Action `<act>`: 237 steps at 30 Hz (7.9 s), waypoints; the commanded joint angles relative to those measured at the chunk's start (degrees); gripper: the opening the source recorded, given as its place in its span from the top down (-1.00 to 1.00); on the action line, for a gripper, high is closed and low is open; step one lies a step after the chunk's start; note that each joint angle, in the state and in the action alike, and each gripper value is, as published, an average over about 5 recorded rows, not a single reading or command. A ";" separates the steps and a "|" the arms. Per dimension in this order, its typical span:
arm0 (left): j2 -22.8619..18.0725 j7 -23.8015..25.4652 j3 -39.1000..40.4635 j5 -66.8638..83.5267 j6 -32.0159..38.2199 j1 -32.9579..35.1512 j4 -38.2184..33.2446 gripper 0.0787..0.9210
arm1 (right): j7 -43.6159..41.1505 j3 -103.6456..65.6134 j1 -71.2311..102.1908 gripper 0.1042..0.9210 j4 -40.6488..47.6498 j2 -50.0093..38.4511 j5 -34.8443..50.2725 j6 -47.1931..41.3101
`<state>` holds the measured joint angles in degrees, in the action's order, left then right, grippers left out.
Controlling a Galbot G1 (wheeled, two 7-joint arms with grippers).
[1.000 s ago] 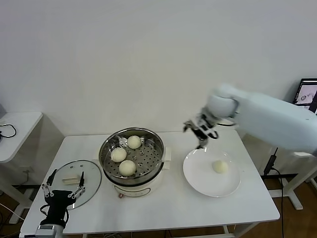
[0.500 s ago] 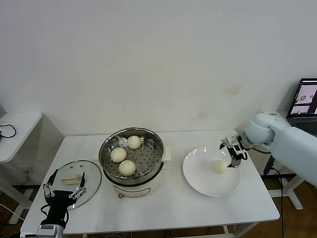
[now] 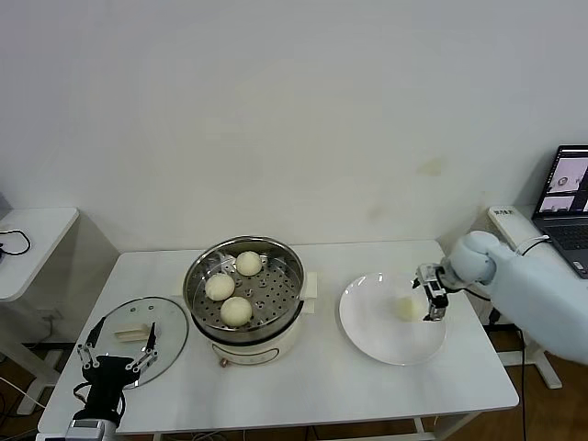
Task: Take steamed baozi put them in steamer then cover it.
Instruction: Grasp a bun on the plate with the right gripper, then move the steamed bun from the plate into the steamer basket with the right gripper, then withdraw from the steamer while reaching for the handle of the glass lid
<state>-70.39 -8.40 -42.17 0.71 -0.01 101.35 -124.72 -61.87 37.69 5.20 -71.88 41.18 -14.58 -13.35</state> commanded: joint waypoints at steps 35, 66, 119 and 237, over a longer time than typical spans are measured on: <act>-0.33 -0.08 -0.21 0.19 0.17 0.11 0.54 -0.77 | -0.07 -2.38 1.75 -0.17 11.35 8.26 -4.61 -0.12; 0.25 -0.01 0.50 0.49 0.15 -1.14 0.55 -0.77 | 5.83 25.82 -35.88 -0.16 -7.53 12.14 29.04 -15.70; -0.85 -0.05 -0.01 0.48 0.36 -1.73 0.74 -0.77 | 18.63 30.77 -27.81 -0.18 -0.86 33.20 39.65 -28.39; 15.94 -3.34 6.82 -68.29 8.33 -25.88 45.39 -0.77 | 51.82 -88.65 85.39 -0.76 -39.90 41.06 23.22 22.55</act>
<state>-54.77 -11.60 -37.31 -65.83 8.31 79.26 -82.18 -9.98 -50.54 89.75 -111.28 81.67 8.88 9.29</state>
